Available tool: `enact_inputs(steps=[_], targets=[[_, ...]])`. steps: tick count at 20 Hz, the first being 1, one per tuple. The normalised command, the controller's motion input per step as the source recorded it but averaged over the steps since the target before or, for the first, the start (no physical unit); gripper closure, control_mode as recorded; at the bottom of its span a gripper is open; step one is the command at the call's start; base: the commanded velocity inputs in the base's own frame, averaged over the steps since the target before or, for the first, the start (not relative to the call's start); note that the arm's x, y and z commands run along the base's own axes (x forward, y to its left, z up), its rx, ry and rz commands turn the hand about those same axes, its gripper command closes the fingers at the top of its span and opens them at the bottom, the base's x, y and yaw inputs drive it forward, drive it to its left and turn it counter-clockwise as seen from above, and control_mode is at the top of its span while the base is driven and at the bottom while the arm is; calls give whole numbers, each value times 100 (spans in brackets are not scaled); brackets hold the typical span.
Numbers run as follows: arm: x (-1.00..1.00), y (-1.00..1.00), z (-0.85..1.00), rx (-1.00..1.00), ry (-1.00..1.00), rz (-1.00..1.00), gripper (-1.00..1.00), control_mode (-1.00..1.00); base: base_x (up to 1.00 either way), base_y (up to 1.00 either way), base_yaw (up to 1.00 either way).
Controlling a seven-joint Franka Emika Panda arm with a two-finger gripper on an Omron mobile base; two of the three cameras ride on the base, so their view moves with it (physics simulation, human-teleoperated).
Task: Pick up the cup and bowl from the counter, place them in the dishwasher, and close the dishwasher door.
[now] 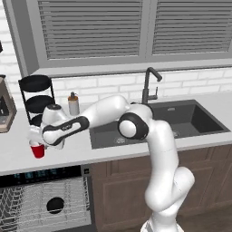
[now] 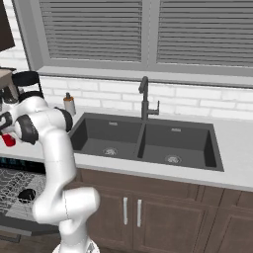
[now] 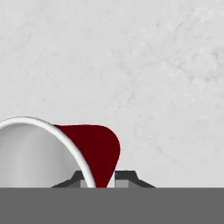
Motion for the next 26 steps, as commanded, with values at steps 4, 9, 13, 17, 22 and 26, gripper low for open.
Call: enact_inputs(steps=[4, 9, 13, 17, 22, 26], targets=[[-53, -44, 4, 8, -3, -6, 100, -100, 0, 0, 0], [-92, -58, 10, 23, -24, -8, 100, -100, 0, 0, 0], [-99, -59, 9, 26, -36, -7, 100, -100, 0, 0, 0], [-95, -38, 0, 16, -33, -6, 100, -100, 0, 0, 0], [-62, -2, 27, -3, -14, -3, 100, -100, 0, 0, 0], [-4, 17, 72, -34, 19, 0, 100, -100, 0, 0, 0]])
